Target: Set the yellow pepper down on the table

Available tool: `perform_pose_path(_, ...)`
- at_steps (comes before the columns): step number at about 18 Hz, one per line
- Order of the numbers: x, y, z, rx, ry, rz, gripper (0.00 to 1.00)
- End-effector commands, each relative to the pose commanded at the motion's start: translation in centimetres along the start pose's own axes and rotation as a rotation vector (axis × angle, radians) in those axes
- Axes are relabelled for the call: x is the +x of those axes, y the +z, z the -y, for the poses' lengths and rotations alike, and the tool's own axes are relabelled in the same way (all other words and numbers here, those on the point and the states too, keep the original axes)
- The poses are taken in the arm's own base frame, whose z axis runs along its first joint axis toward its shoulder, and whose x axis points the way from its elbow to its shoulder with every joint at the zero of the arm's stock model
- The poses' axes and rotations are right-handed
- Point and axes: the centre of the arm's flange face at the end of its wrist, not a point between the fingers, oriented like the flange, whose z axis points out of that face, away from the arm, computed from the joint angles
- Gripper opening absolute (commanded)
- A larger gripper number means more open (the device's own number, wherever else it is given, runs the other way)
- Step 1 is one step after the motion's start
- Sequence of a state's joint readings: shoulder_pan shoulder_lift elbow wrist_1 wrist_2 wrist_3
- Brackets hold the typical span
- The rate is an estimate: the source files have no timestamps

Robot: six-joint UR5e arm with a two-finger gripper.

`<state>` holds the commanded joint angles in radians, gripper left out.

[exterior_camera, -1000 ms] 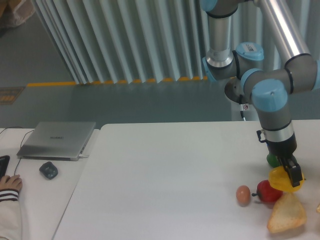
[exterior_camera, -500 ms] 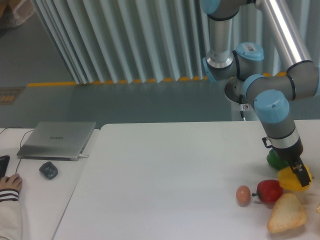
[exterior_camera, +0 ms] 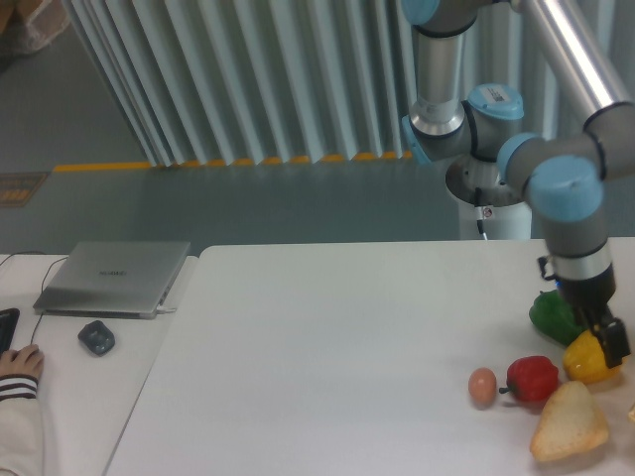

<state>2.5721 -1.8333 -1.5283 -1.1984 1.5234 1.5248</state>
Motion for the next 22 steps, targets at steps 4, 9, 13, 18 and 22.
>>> perform_pose_path(4,-0.9,-3.3,-2.2,-0.045,0.047,-0.098,1.0)
perform_pose_path(9,-2.3,-1.2,-2.4,-0.073,0.08,-0.09,1.0)
perform_pose_path(13,-2.4,0.1,-2.1,-0.071,0.083,-0.094,1.0)
perform_pose_path(18,-2.4,0.3,-2.0,-0.071,0.081,-0.096,1.0)
perform_pose_path(22,-2.4,0.3,-2.0,-0.069,0.081,-0.096,1.0)
